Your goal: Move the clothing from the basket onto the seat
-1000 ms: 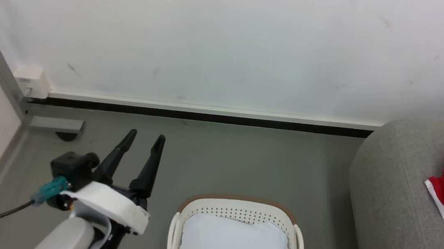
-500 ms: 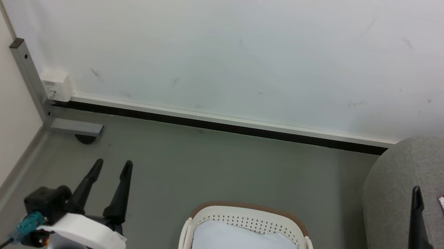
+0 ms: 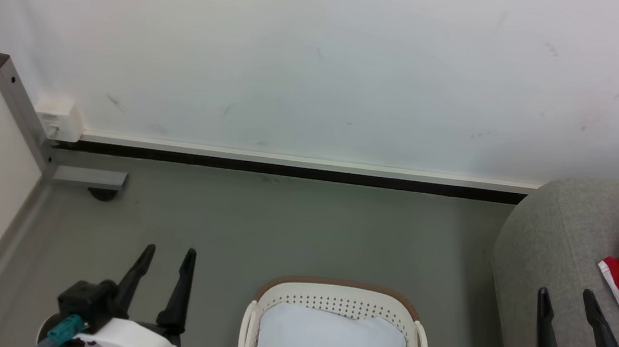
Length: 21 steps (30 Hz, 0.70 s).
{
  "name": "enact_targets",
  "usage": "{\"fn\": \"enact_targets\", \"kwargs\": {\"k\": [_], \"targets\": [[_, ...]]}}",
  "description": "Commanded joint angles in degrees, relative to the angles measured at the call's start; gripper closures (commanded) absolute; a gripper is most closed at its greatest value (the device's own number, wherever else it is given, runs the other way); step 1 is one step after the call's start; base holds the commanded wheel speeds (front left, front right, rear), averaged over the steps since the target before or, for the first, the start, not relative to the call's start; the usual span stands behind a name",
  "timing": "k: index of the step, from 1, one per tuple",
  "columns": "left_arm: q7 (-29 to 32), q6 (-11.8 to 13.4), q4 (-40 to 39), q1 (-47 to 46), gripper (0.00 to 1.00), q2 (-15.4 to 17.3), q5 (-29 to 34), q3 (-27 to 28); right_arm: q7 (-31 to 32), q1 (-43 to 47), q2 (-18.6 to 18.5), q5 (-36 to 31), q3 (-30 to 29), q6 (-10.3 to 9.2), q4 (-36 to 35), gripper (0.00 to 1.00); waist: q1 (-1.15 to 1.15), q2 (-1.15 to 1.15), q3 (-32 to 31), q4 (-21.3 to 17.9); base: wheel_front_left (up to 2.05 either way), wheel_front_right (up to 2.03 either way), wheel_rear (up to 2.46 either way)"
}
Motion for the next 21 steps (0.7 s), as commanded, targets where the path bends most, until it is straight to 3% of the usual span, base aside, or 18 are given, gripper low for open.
{"fn": "enact_targets", "kwargs": {"k": [1, 21], "targets": [[-0.01, -0.44, 0.38, 0.50, 0.00, -0.31, 1.40, 0.66, -0.16, 0.88, 0.19, -0.76, 0.12, -0.15, 0.06, 0.00, 0.00, 0.00, 0.12, -0.24, 0.00, 0.00, 0.00], [-0.02, -1.48, 1.64, -0.18, 0.00, -2.19, 3.07, 1.85, -0.18, -0.31, 1.02, -0.64, 0.63, -0.15, 1.98, 0.00, 0.00, 0.00, 0.25, -0.96, 0.00, 0.00, 0.00]]}}
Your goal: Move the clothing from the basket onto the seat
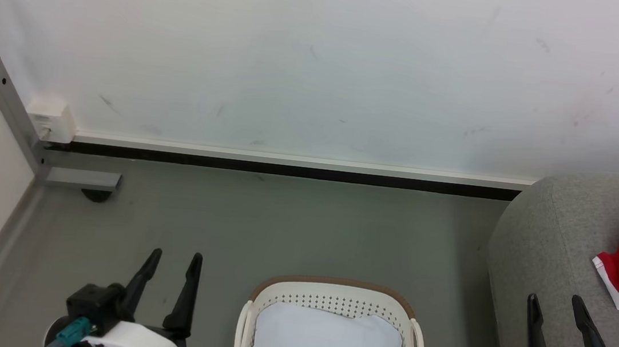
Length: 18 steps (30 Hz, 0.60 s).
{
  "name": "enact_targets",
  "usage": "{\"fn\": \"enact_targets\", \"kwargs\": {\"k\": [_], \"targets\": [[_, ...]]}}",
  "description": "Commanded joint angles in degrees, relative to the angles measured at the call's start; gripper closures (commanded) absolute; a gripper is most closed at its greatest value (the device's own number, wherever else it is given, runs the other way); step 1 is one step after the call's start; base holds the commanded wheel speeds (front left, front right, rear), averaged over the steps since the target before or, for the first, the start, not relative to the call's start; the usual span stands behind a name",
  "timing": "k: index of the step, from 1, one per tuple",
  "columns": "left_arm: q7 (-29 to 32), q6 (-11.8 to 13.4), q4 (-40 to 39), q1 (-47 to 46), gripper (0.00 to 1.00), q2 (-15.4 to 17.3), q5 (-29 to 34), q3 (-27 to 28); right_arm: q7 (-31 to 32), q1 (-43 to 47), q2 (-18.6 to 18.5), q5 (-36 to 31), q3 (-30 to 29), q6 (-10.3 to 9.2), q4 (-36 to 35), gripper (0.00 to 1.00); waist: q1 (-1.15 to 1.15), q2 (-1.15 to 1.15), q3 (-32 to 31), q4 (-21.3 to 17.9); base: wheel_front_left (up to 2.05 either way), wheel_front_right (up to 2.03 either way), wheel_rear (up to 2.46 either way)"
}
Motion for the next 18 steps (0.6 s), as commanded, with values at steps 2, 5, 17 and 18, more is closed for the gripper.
{"fn": "enact_targets", "kwargs": {"k": [2, 5, 17, 18], "targets": [[-0.02, -0.04, 0.31, -0.10, 0.00, 0.10, 0.03, -0.14, -0.18, -0.17, 0.02, 0.31, 0.02, -0.15, 0.53, 0.00, 0.00, 0.00, -0.06, 0.03, 0.00, 0.00, 0.00], [-0.02, -0.04, 0.47, -0.17, 0.00, 0.24, 0.04, -0.05, -0.17, -0.23, -0.31, 0.70, 0.29, -0.15, 2.08, 0.00, 0.00, 0.00, -0.17, 0.05, 0.00, 0.00, 0.00], [-0.02, -0.05, 0.66, -0.32, 0.00, 0.28, 0.21, 0.01, -0.16, -1.80, -1.18, 1.30, 1.52, -0.15, 5.64, 0.00, 0.00, 0.00, -0.26, 0.11, 0.00, 0.00, 0.00], [-0.02, -0.05, 0.70, -0.31, 0.00, 0.26, 0.21, 0.06, -0.16, -1.90, -1.23, 1.36, 1.55, -0.15, 5.69, 0.00, 0.00, 0.00, -0.27, 0.11, 0.00, 0.00, 0.00]]}}
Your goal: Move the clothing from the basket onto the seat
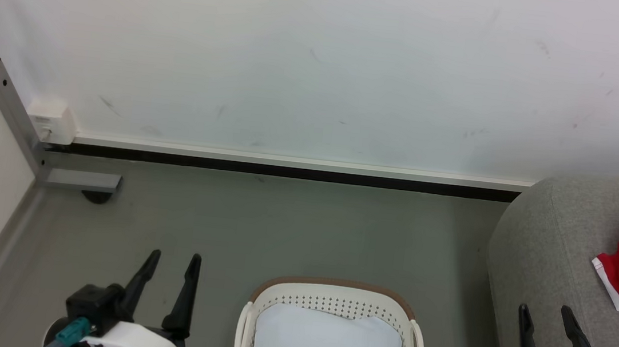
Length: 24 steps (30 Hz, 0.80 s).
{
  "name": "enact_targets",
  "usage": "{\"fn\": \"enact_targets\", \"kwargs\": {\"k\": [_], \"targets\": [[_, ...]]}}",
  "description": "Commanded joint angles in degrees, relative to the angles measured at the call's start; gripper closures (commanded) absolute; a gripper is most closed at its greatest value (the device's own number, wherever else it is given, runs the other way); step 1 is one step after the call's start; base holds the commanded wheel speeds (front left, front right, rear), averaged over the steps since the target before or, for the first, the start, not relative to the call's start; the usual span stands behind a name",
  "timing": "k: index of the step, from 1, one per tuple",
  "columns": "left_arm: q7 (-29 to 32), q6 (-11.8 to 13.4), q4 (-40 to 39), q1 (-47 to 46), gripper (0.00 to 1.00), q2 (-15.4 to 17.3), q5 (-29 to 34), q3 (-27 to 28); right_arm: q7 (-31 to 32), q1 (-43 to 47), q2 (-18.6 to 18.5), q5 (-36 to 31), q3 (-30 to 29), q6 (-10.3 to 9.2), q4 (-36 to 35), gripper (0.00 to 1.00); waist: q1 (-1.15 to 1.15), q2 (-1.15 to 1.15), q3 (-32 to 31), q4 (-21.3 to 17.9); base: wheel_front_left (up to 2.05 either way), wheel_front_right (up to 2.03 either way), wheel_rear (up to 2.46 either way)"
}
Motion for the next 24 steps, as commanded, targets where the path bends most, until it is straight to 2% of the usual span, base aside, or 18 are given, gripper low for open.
{"fn": "enact_targets", "kwargs": {"k": [1, 2, 3, 7, 24], "targets": [[-0.02, 0.09, 0.21, -0.22, 0.00, 0.20, 0.20, 0.03, -0.15, -0.72, -0.63, 0.19, -0.06, -0.15, 0.12, 0.00, 0.00, 0.00, -0.02, 0.00, 0.00, 0.00, 0.00], [-0.02, 0.09, 0.22, -0.21, 0.00, 0.16, -0.02, -0.11, -0.15, -0.78, -0.65, 0.21, -0.02, -0.15, 0.13, 0.00, 0.00, 0.00, -0.03, -0.01, 0.00, 0.00, 0.00], [0.00, 0.01, 0.10, 0.01, 1.00, 0.00, -0.13, -0.07, -0.01, -0.04, -0.06, 0.03, 0.08, 0.00, 0.05, 1.00, 0.00, 0.00, -0.03, -0.01, 0.00, 0.00, 0.00], [0.38, -0.01, 1.59, 1.03, 1.00, -0.30, -1.01, 0.08, 0.47, 0.89, 0.58, 0.92, 0.09, 0.00, 1.33, 1.00, 0.01, 0.00, -0.03, 0.01, 0.00, 0.00, 0.00], [5.15, 0.00, -0.44, 1.58, 1.00, -0.60, -18.26, 2.95, 5.20, 0.27, 1.12, 17.84, -2.06, -0.02, -0.08, 1.00, 0.01, 0.00, 0.24, 0.19, 0.00, 0.00, 0.00]]}}
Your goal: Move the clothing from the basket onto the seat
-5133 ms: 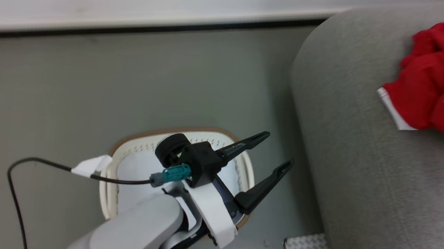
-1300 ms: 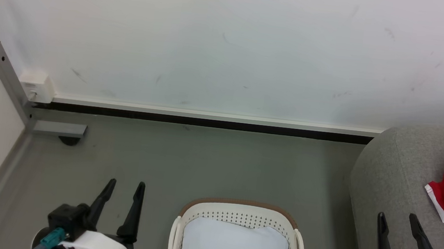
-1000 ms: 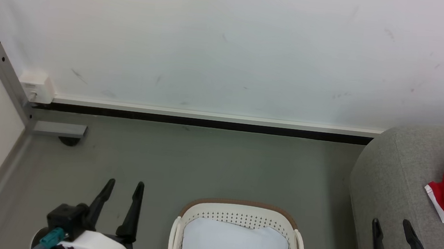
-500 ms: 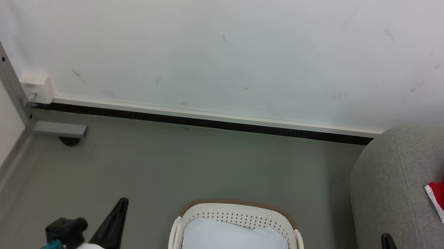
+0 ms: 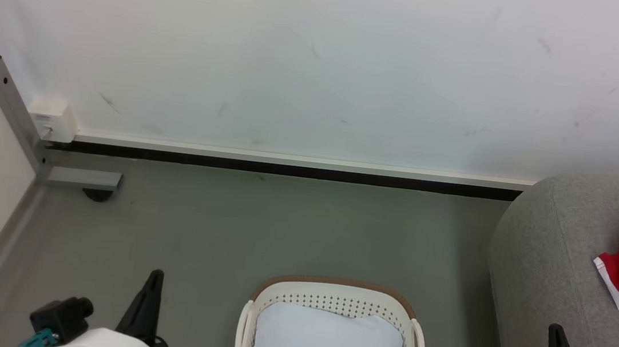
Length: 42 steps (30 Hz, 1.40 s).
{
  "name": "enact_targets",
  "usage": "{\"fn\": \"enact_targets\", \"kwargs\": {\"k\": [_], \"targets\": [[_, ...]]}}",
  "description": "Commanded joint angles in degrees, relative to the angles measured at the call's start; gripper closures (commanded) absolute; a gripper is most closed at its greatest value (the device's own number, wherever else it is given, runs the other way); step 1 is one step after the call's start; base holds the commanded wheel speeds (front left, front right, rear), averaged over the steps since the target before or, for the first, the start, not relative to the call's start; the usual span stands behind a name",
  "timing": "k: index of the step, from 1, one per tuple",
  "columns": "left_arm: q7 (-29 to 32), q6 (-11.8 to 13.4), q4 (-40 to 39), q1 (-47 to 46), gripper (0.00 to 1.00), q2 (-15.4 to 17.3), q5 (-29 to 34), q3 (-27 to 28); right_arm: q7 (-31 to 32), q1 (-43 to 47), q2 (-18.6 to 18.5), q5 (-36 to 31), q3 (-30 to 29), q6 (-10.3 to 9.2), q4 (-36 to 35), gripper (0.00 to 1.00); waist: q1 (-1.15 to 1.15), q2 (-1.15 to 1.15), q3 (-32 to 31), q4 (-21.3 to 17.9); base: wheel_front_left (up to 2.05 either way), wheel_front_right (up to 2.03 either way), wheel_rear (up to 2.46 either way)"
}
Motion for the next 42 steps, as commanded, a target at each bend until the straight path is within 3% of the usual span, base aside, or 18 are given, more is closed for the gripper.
{"fn": "enact_targets", "kwargs": {"k": [1, 42], "targets": [[0.65, 0.00, -1.33, -0.50, 1.00, 0.01, -2.83, 0.70, 0.48, -1.24, -0.02, 2.58, -0.59, -0.02, -1.18, 1.00, 0.00, 0.00, 0.03, 0.02, 0.00, 0.00, 0.00], [8.92, 0.03, -4.65, 0.44, 1.00, -0.48, -32.65, 5.66, 8.65, -2.36, 0.90, 31.96, -4.27, -0.07, -3.46, 1.00, 0.00, 0.00, 0.69, 0.48, 0.00, 0.00, 0.00]]}}
